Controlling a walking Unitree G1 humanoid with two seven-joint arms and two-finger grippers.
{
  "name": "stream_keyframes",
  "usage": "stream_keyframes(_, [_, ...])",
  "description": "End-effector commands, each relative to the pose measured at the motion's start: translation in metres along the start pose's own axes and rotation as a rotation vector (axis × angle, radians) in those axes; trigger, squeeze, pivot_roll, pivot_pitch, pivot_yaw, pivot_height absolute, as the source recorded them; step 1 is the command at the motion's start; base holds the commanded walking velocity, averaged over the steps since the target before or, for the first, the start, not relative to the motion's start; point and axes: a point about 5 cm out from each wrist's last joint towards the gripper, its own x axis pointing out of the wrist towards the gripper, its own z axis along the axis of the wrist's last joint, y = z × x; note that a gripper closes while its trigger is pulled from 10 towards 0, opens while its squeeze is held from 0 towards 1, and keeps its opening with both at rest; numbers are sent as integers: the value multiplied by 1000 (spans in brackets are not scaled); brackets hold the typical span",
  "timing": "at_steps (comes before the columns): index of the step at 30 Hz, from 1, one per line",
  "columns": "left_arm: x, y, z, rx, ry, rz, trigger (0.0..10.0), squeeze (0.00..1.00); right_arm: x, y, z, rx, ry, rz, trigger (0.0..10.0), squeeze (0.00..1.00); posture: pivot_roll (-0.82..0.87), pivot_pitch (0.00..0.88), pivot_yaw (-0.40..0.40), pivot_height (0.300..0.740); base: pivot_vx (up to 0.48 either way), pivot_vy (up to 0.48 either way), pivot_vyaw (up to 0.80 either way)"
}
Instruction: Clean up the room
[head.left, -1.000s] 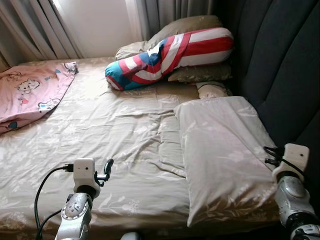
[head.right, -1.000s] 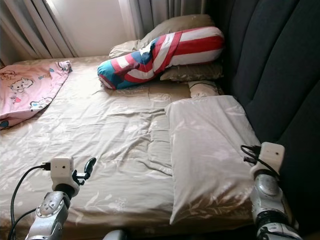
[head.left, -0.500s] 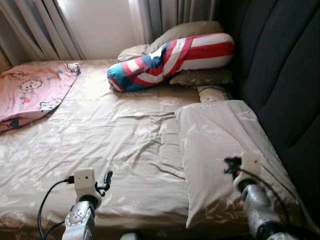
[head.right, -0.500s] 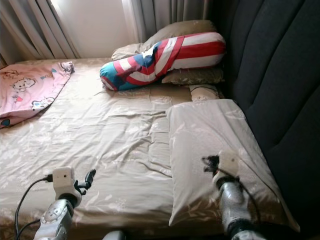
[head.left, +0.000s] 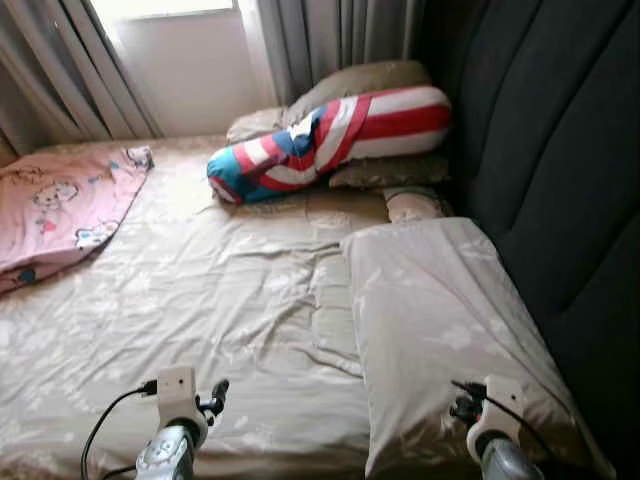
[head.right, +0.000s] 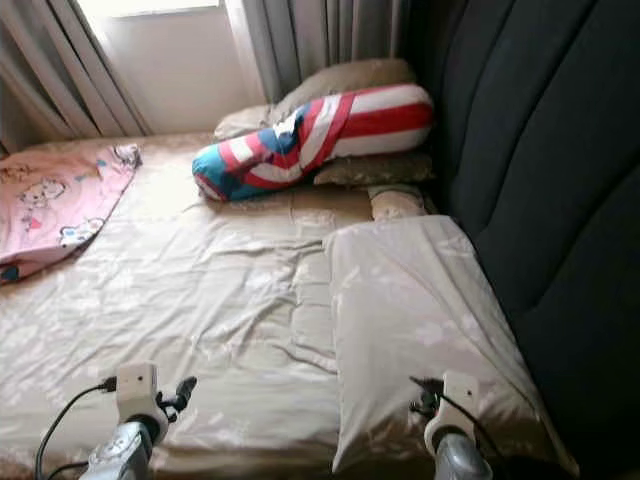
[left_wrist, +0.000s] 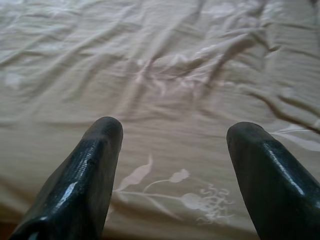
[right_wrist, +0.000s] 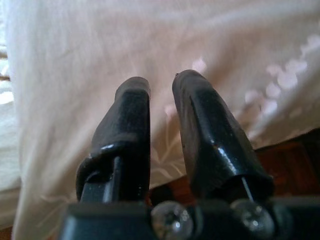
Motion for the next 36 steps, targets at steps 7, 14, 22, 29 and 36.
stream_keyframes(7, [-16, 6, -46, 65, 240, 41, 10000, 0, -7, -4, -23, 37, 88, -42, 10000, 0, -100, 0, 40, 740, 0, 0, 0])
stream_keyframes(14, [-19, 0, -54, 70, 272, 34, 10000, 0, -15, -10, -44, 33, 171, -72, 10000, 0, -99, 0, 39, 740, 0, 0, 0])
stream_keyframes(22, [-26, 7, -65, 103, 325, 29, 10000, 0, -20, -13, -56, 27, 202, -76, 10000, 1000, -104, 0, 49, 740, 0, 0, 0])
stream_keyframes(29, [-39, 24, -80, 106, 378, 50, 10000, 0, -22, -17, -59, 0, 220, -71, 10000, 1000, -115, 0, 48, 740, 0, 0, 0])
stream_keyframes(36, [-45, 24, -88, 105, 413, 53, 10000, 0, -22, -16, -59, -17, 232, -60, 10000, 596, -113, 0, 43, 740, 0, 0, 0])
